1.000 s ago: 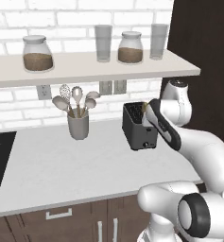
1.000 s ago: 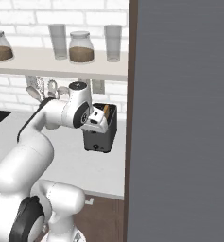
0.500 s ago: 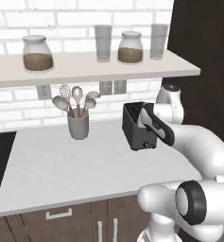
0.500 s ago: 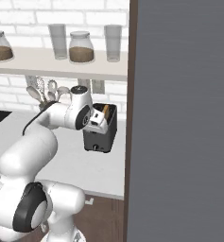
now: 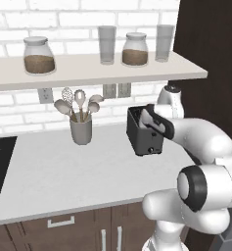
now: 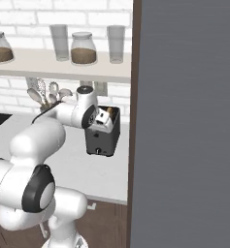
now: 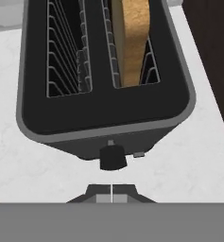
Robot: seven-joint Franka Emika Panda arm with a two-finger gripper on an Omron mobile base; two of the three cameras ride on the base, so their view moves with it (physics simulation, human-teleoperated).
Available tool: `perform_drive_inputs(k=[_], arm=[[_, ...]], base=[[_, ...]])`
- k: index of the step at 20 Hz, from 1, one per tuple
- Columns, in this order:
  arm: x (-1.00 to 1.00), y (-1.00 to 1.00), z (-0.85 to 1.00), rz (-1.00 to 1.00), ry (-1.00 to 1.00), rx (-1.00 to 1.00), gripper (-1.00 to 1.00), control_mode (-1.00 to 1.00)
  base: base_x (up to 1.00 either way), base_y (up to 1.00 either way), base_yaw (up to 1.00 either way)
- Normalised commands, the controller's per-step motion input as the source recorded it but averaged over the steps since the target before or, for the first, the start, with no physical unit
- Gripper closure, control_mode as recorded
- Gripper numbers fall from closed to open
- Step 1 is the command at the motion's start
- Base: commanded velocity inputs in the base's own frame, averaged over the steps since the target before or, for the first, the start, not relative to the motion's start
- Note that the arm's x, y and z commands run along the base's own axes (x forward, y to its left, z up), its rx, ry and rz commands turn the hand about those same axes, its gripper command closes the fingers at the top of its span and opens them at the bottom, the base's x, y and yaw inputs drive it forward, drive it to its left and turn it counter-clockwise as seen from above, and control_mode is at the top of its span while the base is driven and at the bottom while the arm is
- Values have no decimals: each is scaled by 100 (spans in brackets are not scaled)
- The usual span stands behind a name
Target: Start the toaster. Once the lever pops up, take the bread to the plate on the dining counter.
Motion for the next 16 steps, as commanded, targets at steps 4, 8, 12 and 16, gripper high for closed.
perform_drive_inputs(k=[4, 8, 12, 16], arm=[[22, 0, -20, 0, 0, 0, 100, -100], [14, 0, -20, 0, 0, 0, 100, -100], [14, 0, -20, 0, 0, 0, 100, -100], [6, 0, -21, 0, 0, 0, 100, -100]], base=[[0, 0, 0], [0, 0, 0], [0, 0, 0], [0, 0, 0]])
